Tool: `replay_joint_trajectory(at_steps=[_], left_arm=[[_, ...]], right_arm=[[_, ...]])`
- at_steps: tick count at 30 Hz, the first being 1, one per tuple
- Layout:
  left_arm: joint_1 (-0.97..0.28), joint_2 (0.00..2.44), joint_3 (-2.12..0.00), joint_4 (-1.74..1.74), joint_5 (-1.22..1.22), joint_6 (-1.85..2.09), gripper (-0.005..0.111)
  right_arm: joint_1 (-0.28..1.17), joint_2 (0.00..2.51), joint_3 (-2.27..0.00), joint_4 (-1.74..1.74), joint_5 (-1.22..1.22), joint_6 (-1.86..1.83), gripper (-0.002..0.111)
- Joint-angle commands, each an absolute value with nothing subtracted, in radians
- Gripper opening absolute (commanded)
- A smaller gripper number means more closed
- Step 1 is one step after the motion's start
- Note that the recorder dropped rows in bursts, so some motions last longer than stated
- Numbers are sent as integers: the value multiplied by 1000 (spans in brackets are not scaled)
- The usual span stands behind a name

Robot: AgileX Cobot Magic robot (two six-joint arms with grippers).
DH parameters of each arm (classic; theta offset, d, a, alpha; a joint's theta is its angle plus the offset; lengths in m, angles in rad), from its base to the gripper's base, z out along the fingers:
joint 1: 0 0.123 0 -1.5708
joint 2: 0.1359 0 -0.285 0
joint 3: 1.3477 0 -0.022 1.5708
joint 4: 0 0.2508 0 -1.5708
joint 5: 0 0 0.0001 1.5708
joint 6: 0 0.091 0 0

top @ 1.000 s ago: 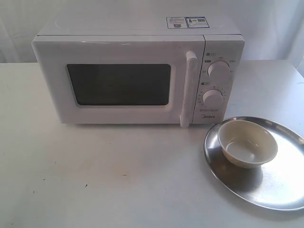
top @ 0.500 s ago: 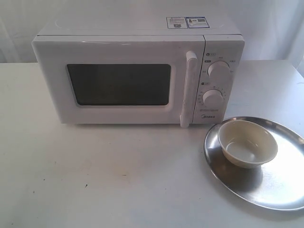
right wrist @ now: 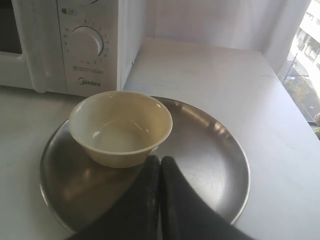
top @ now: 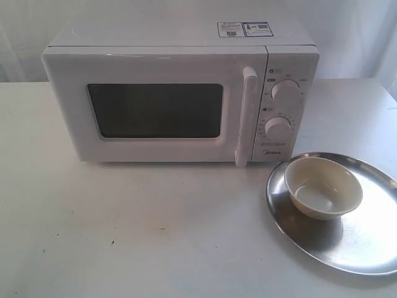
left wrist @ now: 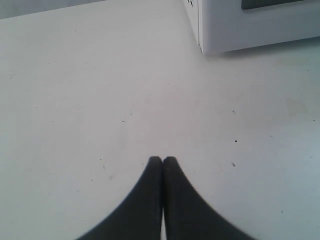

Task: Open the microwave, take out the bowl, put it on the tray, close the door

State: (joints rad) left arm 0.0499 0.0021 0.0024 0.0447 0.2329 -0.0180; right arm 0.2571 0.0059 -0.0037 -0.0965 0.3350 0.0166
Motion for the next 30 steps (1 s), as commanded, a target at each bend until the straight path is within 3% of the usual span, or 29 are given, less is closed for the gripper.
replay_joint_trajectory(at_steps=[1,30], left_arm=[[46,0,0,38,232,-22,0],[46,0,0,38,232,-22,0]], right_arm=[[226,0,0,-109,335,23,0],[227,0,0,-109,353,23,0]])
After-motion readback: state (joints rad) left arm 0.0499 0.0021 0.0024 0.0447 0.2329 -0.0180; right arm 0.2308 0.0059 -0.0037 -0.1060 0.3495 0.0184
